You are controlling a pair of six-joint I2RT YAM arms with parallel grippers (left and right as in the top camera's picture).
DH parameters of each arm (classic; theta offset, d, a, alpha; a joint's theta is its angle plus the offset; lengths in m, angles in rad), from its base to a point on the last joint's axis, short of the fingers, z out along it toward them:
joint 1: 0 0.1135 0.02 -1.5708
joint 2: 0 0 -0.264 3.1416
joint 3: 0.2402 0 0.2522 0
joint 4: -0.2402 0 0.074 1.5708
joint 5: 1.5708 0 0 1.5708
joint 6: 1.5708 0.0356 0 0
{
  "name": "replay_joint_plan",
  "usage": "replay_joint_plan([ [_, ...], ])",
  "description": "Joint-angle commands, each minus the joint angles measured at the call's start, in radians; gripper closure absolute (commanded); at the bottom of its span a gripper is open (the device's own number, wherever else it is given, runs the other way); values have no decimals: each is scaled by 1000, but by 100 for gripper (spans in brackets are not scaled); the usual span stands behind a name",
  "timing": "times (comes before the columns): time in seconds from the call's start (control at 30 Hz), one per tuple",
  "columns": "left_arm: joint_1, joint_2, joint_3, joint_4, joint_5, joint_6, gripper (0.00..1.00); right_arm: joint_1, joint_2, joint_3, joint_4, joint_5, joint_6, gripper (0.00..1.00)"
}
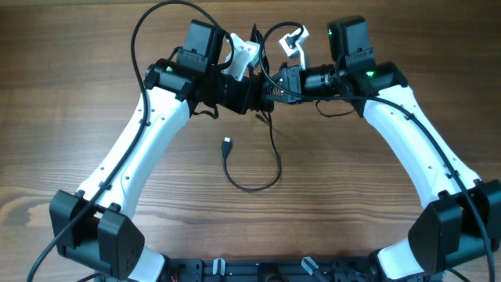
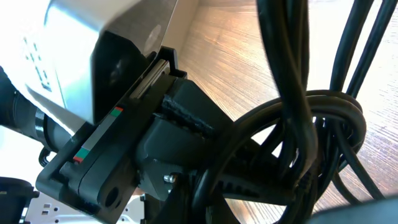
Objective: Untangle cables
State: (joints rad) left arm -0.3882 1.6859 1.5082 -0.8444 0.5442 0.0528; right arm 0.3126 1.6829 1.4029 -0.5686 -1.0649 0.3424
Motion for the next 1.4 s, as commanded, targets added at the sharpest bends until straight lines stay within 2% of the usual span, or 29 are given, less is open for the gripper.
replay_joint_plan([
  [0.0, -12, 22, -6, 15, -125, -125, 96, 24, -37, 11, -6, 4, 7, 96],
  [0.13, 24, 22, -6, 5, -164, -196, 96, 8, -37, 11, -75, 232, 45, 96],
  [0.27, 53, 21, -6, -9, -164, -200, 96, 3, -37, 11, -111, 356, 43, 96],
  [0.47, 81, -18, -5, -28, -161, -195, 96, 3, -37, 11, -190, 718, 52, 96],
  [0.57, 123, -76, -5, -39, -161, -195, 96, 3, -37, 11, -200, 740, 20, 96],
  [0.7, 208, -133, -5, -56, -204, -196, 96, 3, -37, 11, -216, 742, -136, 96],
  [0.77, 287, -159, -5, -80, -217, -196, 96, 3, -37, 11, -239, 687, -258, 96],
  [0.83, 319, -159, -5, -104, -220, -196, 96, 3, -37, 11, -246, 649, -290, 96],
  [0.93, 314, -159, -6, -125, -221, -165, 96, 3, -37, 11, -241, 594, -322, 96],
  [1.0, 314, -159, -6, -126, -285, -159, 96, 3, -37, 11, -257, 568, -428, 96],
  [1.07, 315, -159, -6, -129, -370, -164, 96, 2, -37, 11, -291, 672, -500, 96],
  [1.13, 315, -159, -6, -140, -398, -163, 96, 2, -37, 11, -306, 1049, -410, 96],
  [1.17, 314, -159, -6, -140, -397, -163, 96, 2, -37, 11, -306, 1315, -245, 96],
  [1.23, 314, -159, -6, -140, -397, -166, 96, 2, -37, 11, -312, 1582, -3, 96],
  [1.3, 315, -159, -6, -140, -397, -166, 96, 2, -37, 11, -287, 1595, 13, 96],
  [1.37, 314, -159, -6, -141, -396, -166, 96, 2, -37, 11, -256, 1518, -8, 96],
])
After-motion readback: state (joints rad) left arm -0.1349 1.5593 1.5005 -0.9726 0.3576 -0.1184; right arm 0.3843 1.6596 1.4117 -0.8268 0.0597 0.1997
